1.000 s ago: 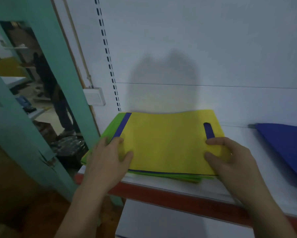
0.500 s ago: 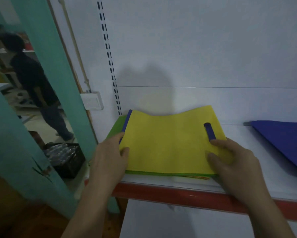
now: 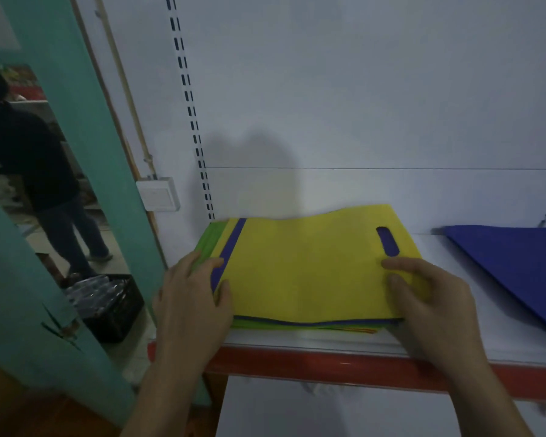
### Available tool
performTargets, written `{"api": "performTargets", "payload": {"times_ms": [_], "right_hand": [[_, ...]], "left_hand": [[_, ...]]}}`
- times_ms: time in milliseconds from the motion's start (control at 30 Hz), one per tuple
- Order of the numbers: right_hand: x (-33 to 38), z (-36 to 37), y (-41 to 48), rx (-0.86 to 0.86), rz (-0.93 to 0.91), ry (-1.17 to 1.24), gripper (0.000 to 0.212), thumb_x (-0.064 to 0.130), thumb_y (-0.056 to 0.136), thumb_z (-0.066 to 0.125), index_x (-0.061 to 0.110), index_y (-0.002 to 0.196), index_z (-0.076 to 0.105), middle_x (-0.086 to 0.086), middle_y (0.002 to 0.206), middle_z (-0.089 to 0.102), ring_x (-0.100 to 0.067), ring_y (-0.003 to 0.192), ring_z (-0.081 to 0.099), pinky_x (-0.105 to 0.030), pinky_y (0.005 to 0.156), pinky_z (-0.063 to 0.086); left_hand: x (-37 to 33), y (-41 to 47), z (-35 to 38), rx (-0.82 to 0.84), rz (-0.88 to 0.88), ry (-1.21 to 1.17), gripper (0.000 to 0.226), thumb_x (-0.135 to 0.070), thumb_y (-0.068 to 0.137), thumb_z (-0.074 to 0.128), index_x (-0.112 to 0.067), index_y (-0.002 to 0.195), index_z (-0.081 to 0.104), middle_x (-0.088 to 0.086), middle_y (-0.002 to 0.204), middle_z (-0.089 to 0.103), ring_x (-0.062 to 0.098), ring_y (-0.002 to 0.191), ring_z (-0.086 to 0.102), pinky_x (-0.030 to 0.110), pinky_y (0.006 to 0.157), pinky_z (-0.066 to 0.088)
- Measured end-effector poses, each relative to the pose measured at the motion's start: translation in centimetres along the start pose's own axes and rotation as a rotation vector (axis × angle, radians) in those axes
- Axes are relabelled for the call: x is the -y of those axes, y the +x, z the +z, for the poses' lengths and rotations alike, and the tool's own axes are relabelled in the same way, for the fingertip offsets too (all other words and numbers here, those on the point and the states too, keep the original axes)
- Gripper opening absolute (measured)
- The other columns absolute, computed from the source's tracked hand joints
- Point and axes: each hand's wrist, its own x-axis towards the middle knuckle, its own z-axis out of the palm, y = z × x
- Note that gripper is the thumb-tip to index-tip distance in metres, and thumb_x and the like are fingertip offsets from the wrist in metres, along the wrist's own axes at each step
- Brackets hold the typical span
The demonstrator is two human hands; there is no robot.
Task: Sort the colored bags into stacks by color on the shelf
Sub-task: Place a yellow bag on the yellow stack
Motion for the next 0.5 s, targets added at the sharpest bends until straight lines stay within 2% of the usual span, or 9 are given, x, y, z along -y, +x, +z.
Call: {"api": "performTargets", "payload": {"times_ms": [100, 167, 200, 267, 367, 500], "right_hand": [[-0.1, -1.2, 0.2, -0.048, 0.009, 0.065, 0.023, 0.014, 0.089, 0.067, 0.035, 0.094, 0.071, 0.003, 0.080, 0.065, -0.013, 0.070, 0.057, -0.030, 0.057, 0.041], [-0.3, -2.2, 0.1, -0.036, 0.016, 0.095, 0.021, 0.015, 0.091, 0.067, 0.035, 0.096, 0.069, 0.004, 0.088, 0.065, -0.013, 0.078, 0.058, -0.036, 0.062, 0.045], [-0.4, -2.7, 0.0, -0.032, 0.022, 0.112, 0.020, 0.015, 0.091, 0.067, 0.034, 0.095, 0.069, 0.003, 0.090, 0.065, -0.017, 0.080, 0.059, -0.040, 0.064, 0.047], [-0.6, -3.7, -0.4, -0.035, 0.040, 0.135, 0.018, 0.015, 0.091, 0.067, 0.033, 0.094, 0.069, 0.001, 0.089, 0.065, -0.022, 0.080, 0.060, -0.045, 0.068, 0.050], [-1.3, -4.7, -1.0, -0.046, 0.058, 0.129, 0.017, 0.015, 0.090, 0.069, 0.032, 0.093, 0.070, 0.005, 0.085, 0.065, -0.017, 0.076, 0.060, -0.045, 0.065, 0.051], [-1.7, -4.9, -1.2, -0.023, 0.056, 0.089, 0.018, 0.015, 0.090, 0.070, 0.034, 0.091, 0.070, 0.020, 0.085, 0.067, -0.012, 0.071, 0.060, -0.039, 0.059, 0.048]], "left_hand": [[-0.7, 0.0, -0.4, -0.085, 0.100, -0.139, 0.028, -0.024, 0.092, 0.060, -0.022, 0.120, 0.063, -0.005, 0.122, 0.056, 0.012, 0.108, 0.054, 0.026, 0.087, 0.041], [-1.6, 0.1, -0.4, -0.062, 0.122, -0.209, 0.027, -0.024, 0.093, 0.060, -0.022, 0.120, 0.061, -0.006, 0.117, 0.055, 0.007, 0.096, 0.054, 0.017, 0.075, 0.038], [-2.1, 0.2, -0.1, -0.024, 0.124, -0.227, 0.029, -0.027, 0.093, 0.060, -0.024, 0.122, 0.059, -0.006, 0.119, 0.055, 0.007, 0.095, 0.053, 0.018, 0.073, 0.039], [-2.9, 0.4, 0.9, 0.114, 0.092, -0.195, 0.042, -0.040, 0.092, 0.059, -0.027, 0.132, 0.053, -0.003, 0.128, 0.053, 0.013, 0.103, 0.053, 0.029, 0.080, 0.045], [-3.7, 0.8, 2.1, 0.299, 0.104, 0.085, 0.068, -0.060, 0.085, 0.060, -0.032, 0.143, 0.039, 0.004, 0.133, 0.049, 0.025, 0.118, 0.048, 0.040, 0.096, 0.045], [-4.2, 2.0, 2.1, 0.385, 0.078, -0.053, 0.072, -0.050, 0.081, 0.073, -0.034, 0.142, 0.037, 0.003, 0.131, 0.052, 0.023, 0.112, 0.054, 0.042, 0.092, 0.050]]}}
